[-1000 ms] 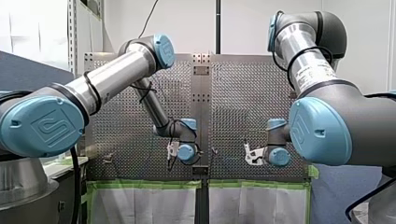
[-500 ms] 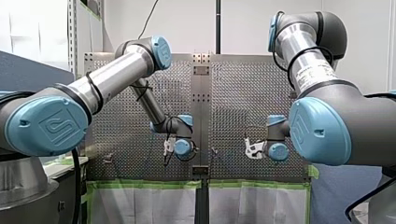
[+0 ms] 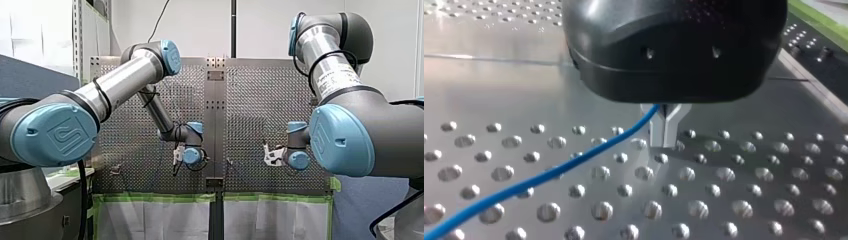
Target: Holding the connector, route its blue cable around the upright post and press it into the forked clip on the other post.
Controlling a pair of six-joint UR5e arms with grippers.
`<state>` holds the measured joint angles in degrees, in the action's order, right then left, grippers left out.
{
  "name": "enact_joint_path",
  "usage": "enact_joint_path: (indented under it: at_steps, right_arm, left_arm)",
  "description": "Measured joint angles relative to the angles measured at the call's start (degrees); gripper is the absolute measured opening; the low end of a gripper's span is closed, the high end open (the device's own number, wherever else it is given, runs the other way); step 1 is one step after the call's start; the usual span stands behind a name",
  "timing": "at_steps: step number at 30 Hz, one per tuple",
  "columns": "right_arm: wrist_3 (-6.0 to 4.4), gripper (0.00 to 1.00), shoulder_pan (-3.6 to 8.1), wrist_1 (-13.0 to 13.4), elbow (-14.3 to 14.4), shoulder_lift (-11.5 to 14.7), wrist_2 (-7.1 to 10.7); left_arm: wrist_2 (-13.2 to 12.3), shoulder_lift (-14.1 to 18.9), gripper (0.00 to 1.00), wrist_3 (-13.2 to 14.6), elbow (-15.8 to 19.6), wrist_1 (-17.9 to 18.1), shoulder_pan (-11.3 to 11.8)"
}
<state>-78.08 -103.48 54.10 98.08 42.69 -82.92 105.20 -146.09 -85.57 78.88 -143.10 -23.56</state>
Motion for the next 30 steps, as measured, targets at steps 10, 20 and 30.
enact_joint_path:
  at_steps: [10, 20, 30]
  right_arm:
    - [-0.73, 0.0, 0.35, 0.2, -1.0, 0.0, 2.07]
    - [-2.05, 0.0, 1.08, -1.0, -1.7, -0.7, 3.12]
    - [-0.68, 0.0, 1.66, -5.1, -4.1, -4.3, 2.76]
  left_arm:
    - [-1.3, 0.0, 0.0, 0.1, 0.0, -0.5, 0.7]
    - [-1.7, 0.0, 0.0, 0.0, 0.0, -1.0, 1.0]
    - [-1.5, 0.0, 0.0, -0.3, 0.0, -1.2, 1.1]
